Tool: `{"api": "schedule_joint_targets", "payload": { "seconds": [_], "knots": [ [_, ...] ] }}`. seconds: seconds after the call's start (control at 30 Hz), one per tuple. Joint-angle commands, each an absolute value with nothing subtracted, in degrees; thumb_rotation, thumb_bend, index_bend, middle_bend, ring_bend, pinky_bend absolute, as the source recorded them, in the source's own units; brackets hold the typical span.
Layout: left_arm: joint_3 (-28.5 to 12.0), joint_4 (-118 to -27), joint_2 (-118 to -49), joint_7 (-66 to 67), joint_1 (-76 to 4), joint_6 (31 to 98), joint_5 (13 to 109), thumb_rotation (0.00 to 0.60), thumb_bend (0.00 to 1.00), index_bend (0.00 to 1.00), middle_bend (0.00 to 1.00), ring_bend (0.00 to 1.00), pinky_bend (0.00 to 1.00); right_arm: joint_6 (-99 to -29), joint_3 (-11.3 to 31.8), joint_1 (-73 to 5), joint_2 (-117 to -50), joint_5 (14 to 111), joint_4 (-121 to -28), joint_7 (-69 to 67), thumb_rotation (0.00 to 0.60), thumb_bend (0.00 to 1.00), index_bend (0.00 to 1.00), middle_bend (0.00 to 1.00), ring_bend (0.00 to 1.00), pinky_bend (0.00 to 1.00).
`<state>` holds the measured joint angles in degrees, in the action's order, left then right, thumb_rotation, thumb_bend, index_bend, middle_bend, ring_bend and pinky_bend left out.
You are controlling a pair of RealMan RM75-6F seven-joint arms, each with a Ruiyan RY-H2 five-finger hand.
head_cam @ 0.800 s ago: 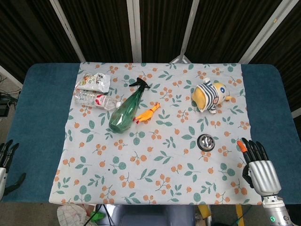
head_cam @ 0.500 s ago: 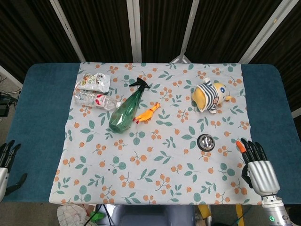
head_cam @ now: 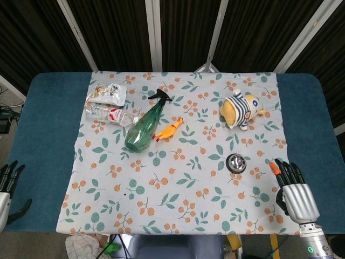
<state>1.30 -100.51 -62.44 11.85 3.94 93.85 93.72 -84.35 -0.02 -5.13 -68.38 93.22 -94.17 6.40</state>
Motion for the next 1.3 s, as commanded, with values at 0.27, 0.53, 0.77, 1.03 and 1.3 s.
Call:
{"api": "schedule_joint_targets", "payload": {
  "seconds": [0.27,0.53,0.77,1.03,1.3],
  "knots": [
    [1.3,-100.7,-62.3,11.0,4.5,94.9,93.7,0.600,0.40,0.06,0.00,0.03,0.16,-82.3,-0.3,-6.9,-70.0,94.7,-92.8,4.9,0.600,1.00,0.01,0.00,0.00,0.00],
    [1.1,-100.6,-62.6,11.6,4.4,94.9,93.7,0.600,0.40,0.06,0.00,0.03,0.16,-77.6,3.4,-11.7,-72.2,92.4,-92.8,5.2,0.600,1.00,0.01,0.00,0.00,0.00],
    [1.0,-100.3,-62.9,11.9,4.2,94.7,93.9,0.600,0.40,0.06,0.00,0.03,0.16,-73.7,5.8,-15.4,-74.7,89.5,-93.4,7.4,0.600,1.00,0.01,0.00,0.00,0.00],
    [0.8,-100.3,-62.9,11.8,4.3,94.7,93.4,0.600,0.40,0.06,0.00,0.03,0.16,-66.8,7.2,-19.3,-78.9,83.7,-91.2,7.8,0.600,1.00,0.01,0.00,0.00,0.00],
    [0.6,-100.4,-62.6,11.5,4.3,94.8,93.1,0.600,0.40,0.06,0.00,0.03,0.16,-63.4,8.4,-22.9,-86.0,81.4,-82.8,4.4,0.600,1.00,0.01,0.00,0.00,0.00]
  ]
}}
